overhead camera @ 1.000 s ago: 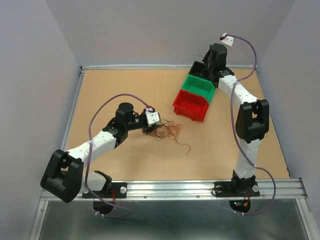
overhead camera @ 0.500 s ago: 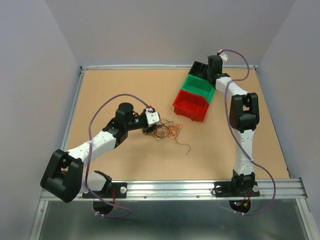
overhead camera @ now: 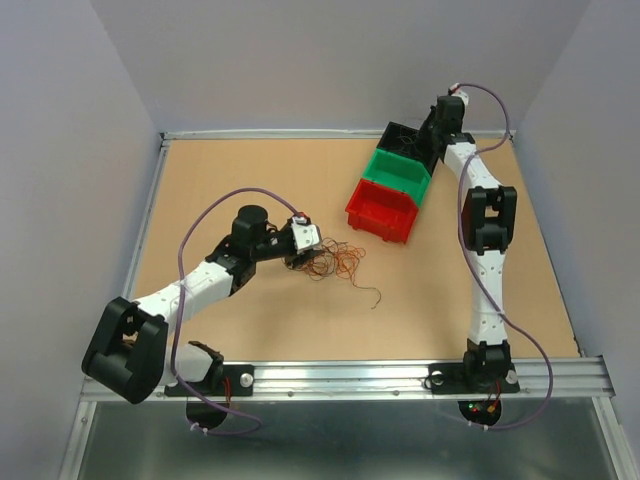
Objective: Untangle the cables
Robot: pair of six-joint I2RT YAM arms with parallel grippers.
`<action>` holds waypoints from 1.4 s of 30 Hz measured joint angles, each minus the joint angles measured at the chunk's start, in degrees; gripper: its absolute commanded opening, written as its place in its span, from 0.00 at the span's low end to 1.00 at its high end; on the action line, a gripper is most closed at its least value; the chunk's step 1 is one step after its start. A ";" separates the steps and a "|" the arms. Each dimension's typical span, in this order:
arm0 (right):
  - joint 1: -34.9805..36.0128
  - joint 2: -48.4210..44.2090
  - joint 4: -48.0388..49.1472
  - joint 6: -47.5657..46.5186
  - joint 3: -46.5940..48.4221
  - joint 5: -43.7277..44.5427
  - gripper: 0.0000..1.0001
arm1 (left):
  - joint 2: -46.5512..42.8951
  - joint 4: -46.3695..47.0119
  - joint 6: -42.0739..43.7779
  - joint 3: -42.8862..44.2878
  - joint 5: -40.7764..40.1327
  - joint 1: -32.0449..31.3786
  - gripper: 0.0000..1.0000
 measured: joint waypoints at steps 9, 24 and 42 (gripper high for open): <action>0.13 4.52 -0.61 -24.20 0.42 -14.53 0.01 | 0.87 -0.85 0.70 0.02 0.42 0.00 0.63; 0.13 -0.24 2.23 -43.91 -11.98 -18.03 0.54 | 1.31 -1.68 1.57 0.04 0.90 0.00 0.63; 0.13 -11.56 13.66 -35.01 -22.97 -27.08 0.55 | 1.31 -2.14 1.97 0.04 0.90 0.00 0.63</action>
